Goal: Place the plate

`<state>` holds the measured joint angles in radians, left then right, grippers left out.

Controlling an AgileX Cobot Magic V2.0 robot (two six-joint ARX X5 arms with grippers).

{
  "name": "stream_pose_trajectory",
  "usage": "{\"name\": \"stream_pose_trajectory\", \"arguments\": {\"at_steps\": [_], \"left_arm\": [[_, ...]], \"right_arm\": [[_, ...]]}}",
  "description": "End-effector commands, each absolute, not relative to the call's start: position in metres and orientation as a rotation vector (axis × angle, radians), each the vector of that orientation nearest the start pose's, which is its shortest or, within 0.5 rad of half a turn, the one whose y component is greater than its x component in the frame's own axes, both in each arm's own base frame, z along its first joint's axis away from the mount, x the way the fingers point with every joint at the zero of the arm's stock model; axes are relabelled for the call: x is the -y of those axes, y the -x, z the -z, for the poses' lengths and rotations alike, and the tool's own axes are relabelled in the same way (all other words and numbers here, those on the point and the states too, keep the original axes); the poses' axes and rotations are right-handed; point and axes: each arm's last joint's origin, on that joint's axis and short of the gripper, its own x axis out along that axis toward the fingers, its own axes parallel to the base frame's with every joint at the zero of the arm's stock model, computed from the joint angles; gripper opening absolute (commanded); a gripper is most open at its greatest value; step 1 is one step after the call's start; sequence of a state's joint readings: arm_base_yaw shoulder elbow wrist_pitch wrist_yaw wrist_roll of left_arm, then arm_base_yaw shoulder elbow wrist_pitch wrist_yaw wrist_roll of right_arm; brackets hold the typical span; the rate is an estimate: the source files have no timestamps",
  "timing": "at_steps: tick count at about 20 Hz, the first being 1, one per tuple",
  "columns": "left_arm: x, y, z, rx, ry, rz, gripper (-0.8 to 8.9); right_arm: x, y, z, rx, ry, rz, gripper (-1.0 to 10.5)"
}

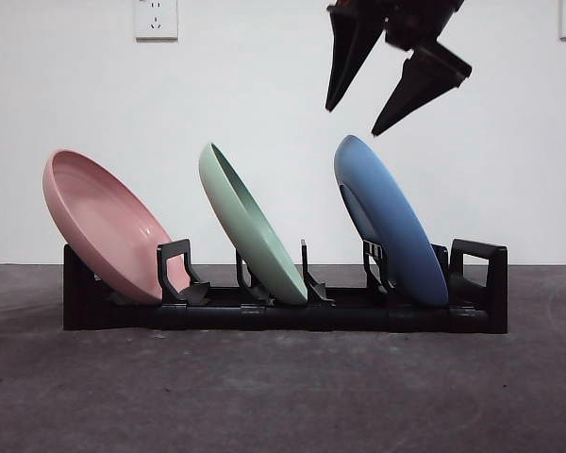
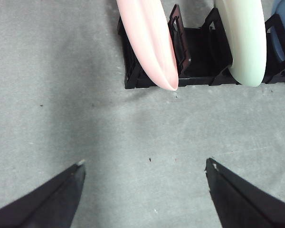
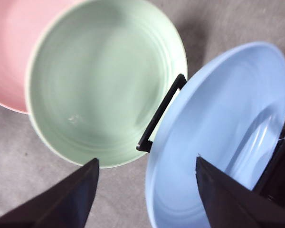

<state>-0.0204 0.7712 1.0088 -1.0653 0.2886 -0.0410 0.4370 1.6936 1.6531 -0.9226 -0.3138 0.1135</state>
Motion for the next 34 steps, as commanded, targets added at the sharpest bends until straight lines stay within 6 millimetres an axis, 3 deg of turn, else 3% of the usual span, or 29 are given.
{"name": "stream_pose_trajectory", "arguments": {"at_steps": [1, 10, 17, 21, 28, 34], "left_arm": [[0.011, -0.12, -0.339, -0.803, 0.144, 0.283, 4.06], [0.011, -0.12, -0.339, -0.804, 0.144, 0.283, 4.06], [0.011, -0.12, -0.339, -0.804, 0.144, 0.283, 4.06], [0.011, -0.12, -0.339, -0.804, 0.144, 0.283, 4.06], [0.011, -0.12, -0.339, -0.804, 0.144, 0.283, 4.06], [0.011, -0.12, -0.339, -0.804, 0.144, 0.283, 4.06]], "right_arm": [[-0.166, -0.324, -0.333, -1.025, -0.044, -0.638, 2.8], [-0.173, -0.337, -0.315, -1.051, -0.043, -0.633, 2.1], [-0.174, -0.336, -0.315, -1.055, -0.039, -0.63, 0.1], [-0.173, -0.331, -0.318, -1.078, -0.059, -0.642, 0.1], [-0.162, -0.302, -0.361, -0.984, -0.134, -0.769, 0.1], [-0.153, -0.254, -0.407, -0.827, -0.075, -0.889, 0.1]]}}
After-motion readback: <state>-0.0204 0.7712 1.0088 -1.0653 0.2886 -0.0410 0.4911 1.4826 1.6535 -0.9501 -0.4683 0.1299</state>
